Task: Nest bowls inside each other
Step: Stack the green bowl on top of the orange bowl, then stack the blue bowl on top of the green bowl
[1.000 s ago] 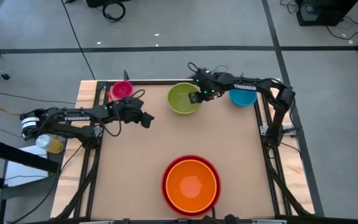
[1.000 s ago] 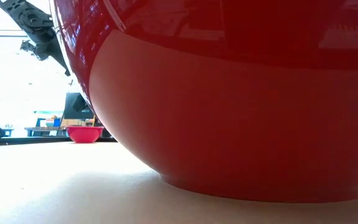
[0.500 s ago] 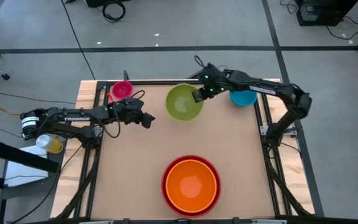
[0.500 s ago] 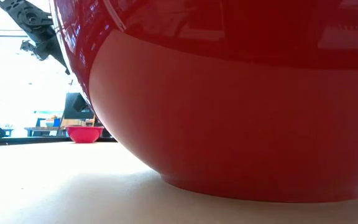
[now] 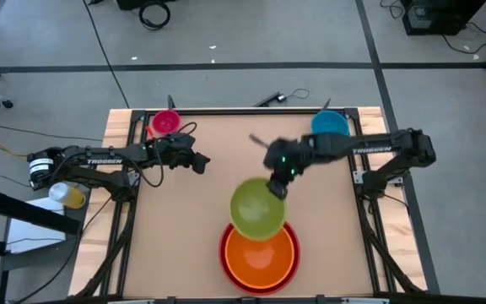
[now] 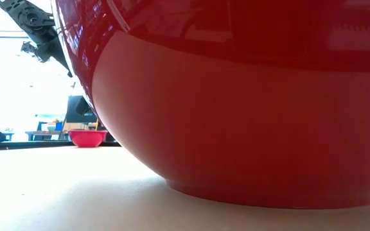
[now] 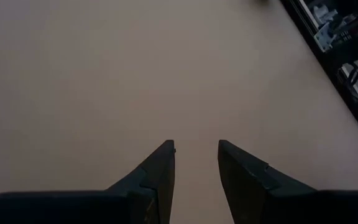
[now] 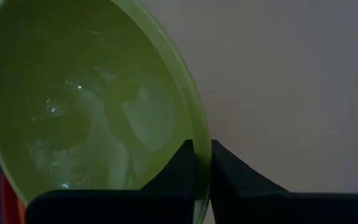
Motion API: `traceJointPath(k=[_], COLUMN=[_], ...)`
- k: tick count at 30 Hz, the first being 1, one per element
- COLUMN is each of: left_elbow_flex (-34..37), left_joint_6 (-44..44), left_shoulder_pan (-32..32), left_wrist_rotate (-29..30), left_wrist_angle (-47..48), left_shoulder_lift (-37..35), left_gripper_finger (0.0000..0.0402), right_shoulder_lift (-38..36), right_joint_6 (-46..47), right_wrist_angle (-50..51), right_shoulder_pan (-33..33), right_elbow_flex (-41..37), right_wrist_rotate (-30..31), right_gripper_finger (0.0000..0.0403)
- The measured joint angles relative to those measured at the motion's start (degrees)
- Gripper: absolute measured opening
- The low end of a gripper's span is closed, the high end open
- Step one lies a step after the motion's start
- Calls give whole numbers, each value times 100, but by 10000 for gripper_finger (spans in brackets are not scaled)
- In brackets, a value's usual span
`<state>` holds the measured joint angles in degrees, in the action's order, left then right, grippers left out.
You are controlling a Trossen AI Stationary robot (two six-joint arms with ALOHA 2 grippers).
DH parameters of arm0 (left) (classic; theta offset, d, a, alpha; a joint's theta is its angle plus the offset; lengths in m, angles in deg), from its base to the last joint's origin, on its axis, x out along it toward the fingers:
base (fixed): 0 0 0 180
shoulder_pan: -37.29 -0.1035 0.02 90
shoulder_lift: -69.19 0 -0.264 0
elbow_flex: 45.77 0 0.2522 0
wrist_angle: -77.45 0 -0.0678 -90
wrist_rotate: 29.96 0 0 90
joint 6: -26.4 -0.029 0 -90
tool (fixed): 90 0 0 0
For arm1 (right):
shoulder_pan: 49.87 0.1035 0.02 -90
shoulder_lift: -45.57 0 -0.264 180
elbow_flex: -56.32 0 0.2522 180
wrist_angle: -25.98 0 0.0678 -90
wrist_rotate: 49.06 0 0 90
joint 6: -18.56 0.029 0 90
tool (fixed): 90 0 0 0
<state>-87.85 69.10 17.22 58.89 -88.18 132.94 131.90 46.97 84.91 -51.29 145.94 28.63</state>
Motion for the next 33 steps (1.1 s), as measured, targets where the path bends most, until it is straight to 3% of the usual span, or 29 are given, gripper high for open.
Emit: traceJointPath(k=[5, 15, 26, 33], left_elbow_flex=[0, 4, 2, 3], left_joint_6=[-67, -622, -581, -398], left_shoulder_pan=[0, -49, -63, -22], left_wrist_rotate=[2, 4, 33, 51], left_wrist_angle=[-2, 4, 10, 49], left_shoulder_lift=[0, 0, 0, 0], left_gripper_finger=[123, 123, 123, 123], right_shoulder_lift=[161, 872, 911, 325], right_joint_6=[178, 1174, 2118, 2453], right_wrist_angle=[-279, -462, -263, -108], right_shoulder_pan=[803, 1924, 1816, 1449], right_elbow_flex=[0, 0, 0, 0], right_wrist_rotate=[-31, 767, 657, 748], right_gripper_finger=[31, 57, 151, 171])
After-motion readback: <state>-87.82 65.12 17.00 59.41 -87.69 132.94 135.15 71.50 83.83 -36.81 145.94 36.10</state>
